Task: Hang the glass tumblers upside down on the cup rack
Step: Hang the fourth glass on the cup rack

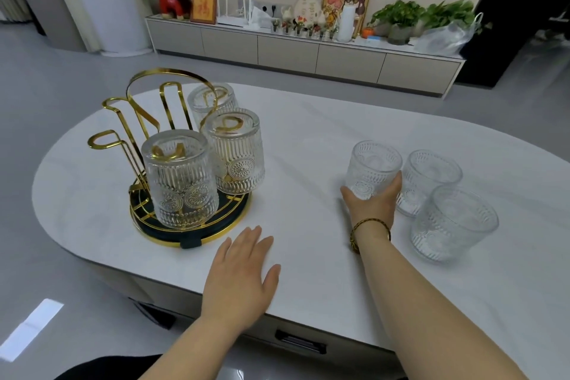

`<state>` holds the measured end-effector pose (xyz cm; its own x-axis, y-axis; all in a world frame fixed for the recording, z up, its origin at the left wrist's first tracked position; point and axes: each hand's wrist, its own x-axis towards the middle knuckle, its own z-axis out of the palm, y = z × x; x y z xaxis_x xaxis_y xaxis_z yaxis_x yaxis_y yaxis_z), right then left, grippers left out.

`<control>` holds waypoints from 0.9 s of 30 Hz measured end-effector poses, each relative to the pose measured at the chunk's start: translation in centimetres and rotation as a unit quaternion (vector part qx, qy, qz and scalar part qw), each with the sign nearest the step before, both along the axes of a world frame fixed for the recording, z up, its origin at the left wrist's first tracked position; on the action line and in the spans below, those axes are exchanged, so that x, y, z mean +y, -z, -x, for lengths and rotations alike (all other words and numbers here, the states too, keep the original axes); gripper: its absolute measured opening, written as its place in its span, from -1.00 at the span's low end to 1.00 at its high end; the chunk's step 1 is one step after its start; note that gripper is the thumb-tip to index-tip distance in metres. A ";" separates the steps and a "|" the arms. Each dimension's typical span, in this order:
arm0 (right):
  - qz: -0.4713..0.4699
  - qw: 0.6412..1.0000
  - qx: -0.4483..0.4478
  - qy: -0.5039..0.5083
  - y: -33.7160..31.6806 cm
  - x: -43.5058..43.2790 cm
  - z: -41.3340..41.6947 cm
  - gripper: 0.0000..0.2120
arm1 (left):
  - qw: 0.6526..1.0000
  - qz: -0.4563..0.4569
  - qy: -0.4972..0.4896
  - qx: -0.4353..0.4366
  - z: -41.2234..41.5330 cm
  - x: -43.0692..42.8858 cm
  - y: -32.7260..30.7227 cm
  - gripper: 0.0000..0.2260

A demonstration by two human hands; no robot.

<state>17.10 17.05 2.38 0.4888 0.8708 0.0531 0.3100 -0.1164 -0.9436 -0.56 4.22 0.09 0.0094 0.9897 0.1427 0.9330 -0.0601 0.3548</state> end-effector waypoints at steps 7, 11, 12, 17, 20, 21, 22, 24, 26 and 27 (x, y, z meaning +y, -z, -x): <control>0.048 0.995 -0.074 0.036 -0.1 1.1 0.3 -0.15 | 1.000 0.006 -0.008 0.016 0.1 -0.1 0.2 -0.56; 0.059 0.995 -0.079 0.017 -0.1 1.0 0.1 -0.19 | 1.000 0.002 -0.007 0.014 0.1 -0.1 0.2 -0.55; 0.058 0.995 -0.076 0.009 -0.2 0.8 0.0 -0.20 | 1.000 0.008 -0.006 0.012 0.1 -0.1 0.1 -0.55; 0.014 0.998 -0.008 -0.068 -1.4 -0.8 -0.4 -0.33 | 0.995 0.027 0.023 -0.088 0.9 -0.5 -0.8 -0.66; -0.023 0.991 0.004 -0.130 -3.7 -1.0 -0.1 -0.43 | 0.942 0.003 -0.037 -0.332 2.1 -1.5 -3.4 -0.74; -0.034 0.988 0.000 -0.149 -4.8 -0.9 0.1 -0.44 | 0.924 -0.022 -0.058 -0.377 2.7 -2.0 -4.2 -0.67; -0.042 0.985 -0.006 -0.169 -6.1 -0.7 0.3 -0.44 | 0.915 -0.056 -0.069 -0.393 3.2 -2.4 -4.9 -0.63; -0.051 0.977 -0.016 -0.208 -8.7 -0.1 0.7 -0.46 | 0.896 -0.147 -0.092 -0.410 4.1 -3.0 -6.5 -0.61; -0.044 0.966 -0.036 -0.251 -11.3 0.5 1.2 -0.51 | 0.862 -0.252 -0.110 -0.427 5.0 -3.3 -8.2 -0.73; -0.038 0.960 -0.053 -0.273 -12.5 0.7 1.6 -0.51 | 0.849 -0.302 -0.119 -0.416 5.6 -3.2 -9.0 -0.81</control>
<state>15.52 17.74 14.93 -0.0505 0.9873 0.1508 0.4002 0.1584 -0.9027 -6.19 1.00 9.11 -0.5334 0.6934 0.4845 0.3854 -0.3107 0.8689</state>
